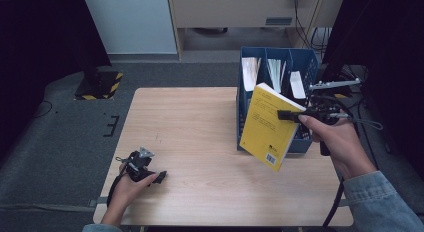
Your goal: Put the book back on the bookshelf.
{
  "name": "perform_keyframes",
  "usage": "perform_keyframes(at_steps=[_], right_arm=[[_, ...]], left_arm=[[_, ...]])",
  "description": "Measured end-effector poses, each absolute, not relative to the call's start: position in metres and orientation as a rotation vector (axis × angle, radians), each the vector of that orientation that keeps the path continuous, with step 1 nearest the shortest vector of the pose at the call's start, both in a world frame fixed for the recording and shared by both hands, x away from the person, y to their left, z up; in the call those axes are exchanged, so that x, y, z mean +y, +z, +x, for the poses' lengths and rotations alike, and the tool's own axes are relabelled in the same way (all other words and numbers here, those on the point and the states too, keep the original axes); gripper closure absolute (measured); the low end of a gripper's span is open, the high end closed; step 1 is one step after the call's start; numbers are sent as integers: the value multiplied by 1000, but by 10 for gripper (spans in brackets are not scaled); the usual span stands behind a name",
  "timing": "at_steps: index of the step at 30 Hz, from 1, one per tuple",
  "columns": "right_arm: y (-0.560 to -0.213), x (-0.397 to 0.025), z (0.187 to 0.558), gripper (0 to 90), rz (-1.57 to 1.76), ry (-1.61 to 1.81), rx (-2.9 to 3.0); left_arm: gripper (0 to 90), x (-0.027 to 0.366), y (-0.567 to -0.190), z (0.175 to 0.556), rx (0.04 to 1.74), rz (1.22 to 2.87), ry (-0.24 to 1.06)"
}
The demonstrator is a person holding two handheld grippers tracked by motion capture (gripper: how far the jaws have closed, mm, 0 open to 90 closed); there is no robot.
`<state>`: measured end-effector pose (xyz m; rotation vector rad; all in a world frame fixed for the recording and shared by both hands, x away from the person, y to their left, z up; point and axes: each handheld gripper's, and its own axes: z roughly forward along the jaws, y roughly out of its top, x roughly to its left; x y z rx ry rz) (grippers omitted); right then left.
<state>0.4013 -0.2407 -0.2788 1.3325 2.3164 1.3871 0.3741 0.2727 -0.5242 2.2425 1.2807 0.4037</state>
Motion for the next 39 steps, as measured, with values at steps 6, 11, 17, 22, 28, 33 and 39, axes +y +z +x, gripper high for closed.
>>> perform_keyframes(at_steps=[6, 11, 17, 22, 28, 33, 39], right_arm=[[-274, -248, 404, 747, 1352, 1377, 2302], [-274, -256, 403, 747, 1373, 1368, 2284], [-272, -265, 403, 747, 1387, 1354, 2269], [-272, -272, 403, 746, 1409, 1343, 2254], [-271, -280, 404, 746, 1436, 1340, 2231], [-270, -284, 405, 746, 1453, 1327, 2214], [-270, -285, 408, 746, 1462, 1315, 2205]], left_arm=[[7, 272, -524, 374, 1281, 2241, 404], [7, 272, -524, 374, 1280, 2242, 404], [6, 273, -525, 374, 1280, 2241, 404], [5, 273, -525, 374, 1280, 2241, 404], [4, 272, -525, 374, 1279, 2240, 405], [3, 272, -525, 374, 1278, 2239, 405], [3, 272, -525, 373, 1278, 2238, 406]])
